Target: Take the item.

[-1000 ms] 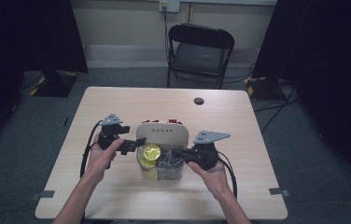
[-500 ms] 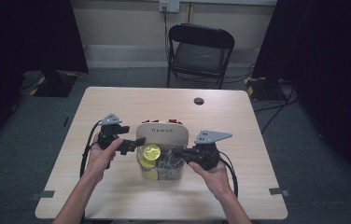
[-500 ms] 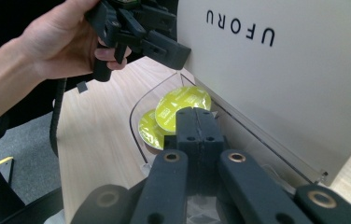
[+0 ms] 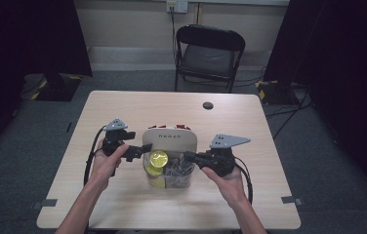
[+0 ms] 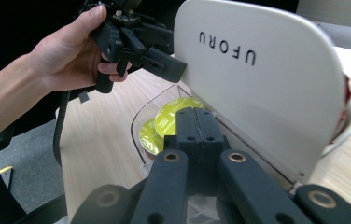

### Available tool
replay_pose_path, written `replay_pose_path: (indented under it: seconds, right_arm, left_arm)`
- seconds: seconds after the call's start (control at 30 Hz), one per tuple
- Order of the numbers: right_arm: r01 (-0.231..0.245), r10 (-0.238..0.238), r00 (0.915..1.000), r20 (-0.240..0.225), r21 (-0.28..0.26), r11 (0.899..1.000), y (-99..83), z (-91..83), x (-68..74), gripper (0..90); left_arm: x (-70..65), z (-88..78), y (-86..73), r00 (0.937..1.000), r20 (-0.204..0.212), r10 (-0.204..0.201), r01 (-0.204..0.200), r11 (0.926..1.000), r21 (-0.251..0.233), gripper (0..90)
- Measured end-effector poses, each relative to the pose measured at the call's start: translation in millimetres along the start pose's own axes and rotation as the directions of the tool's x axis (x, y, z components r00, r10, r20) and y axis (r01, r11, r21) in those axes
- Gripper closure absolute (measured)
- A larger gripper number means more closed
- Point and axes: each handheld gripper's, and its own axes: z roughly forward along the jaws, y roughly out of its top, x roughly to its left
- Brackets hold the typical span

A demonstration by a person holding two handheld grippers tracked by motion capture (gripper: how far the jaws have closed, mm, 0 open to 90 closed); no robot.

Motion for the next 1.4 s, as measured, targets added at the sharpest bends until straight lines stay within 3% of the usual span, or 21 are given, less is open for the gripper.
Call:
replay_pose_path:
  seconds: [0.83, 1.1, 1.4]
  right_arm:
    - [-0.027, 0.032, 0.9957, 0.088, -0.051, 0.998, -7.9, -44.7, -11.7, 90.0]
    - [-0.042, 0.049, 0.9894, 0.137, -0.052, 0.998, -20.7, -60.7, -19.2, 90.0]
    - [-0.075, 0.080, 0.9797, 0.184, -0.035, 0.997, -36.6, -64.6, -33.8, 90.0]
  left_arm:
    - [1.0, 0.0, 0.2, 1.0000, -0.001, 0.000, 0.000, 1.0000, 0.005, 6.7]
    - [1.2, -0.7, 0.2, 1.0000, -0.005, 0.001, -0.001, 1.0000, 0.007, 6.7]
    - [2.2, -0.9, -0.1, 1.0000, 0.001, 0.000, 0.000, 1.0000, 0.007, 6.6]
